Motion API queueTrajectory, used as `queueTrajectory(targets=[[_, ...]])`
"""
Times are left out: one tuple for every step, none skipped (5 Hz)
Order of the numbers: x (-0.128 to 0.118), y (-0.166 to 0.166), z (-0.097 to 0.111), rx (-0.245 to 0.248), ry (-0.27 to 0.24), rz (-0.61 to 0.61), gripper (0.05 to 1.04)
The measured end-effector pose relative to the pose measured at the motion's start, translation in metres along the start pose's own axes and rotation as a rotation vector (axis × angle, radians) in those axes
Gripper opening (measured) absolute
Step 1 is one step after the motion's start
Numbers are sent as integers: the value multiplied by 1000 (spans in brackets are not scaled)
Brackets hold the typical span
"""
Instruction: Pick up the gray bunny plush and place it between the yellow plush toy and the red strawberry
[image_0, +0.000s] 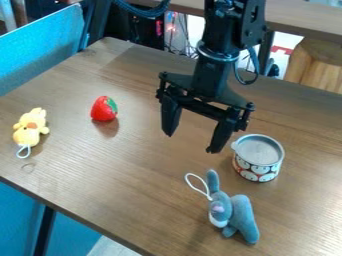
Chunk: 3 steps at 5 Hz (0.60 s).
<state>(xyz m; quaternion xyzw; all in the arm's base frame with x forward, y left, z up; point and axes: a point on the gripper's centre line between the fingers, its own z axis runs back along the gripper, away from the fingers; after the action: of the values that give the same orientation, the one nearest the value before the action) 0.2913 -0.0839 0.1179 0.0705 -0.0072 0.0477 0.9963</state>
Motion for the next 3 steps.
queueTrajectory(targets=[[-3,-1,-10,12,33,-10,1005],[-14,-23,-9,-16,23,-201,1005],[-29,-44,-2,-45,-17,-337,1005]])
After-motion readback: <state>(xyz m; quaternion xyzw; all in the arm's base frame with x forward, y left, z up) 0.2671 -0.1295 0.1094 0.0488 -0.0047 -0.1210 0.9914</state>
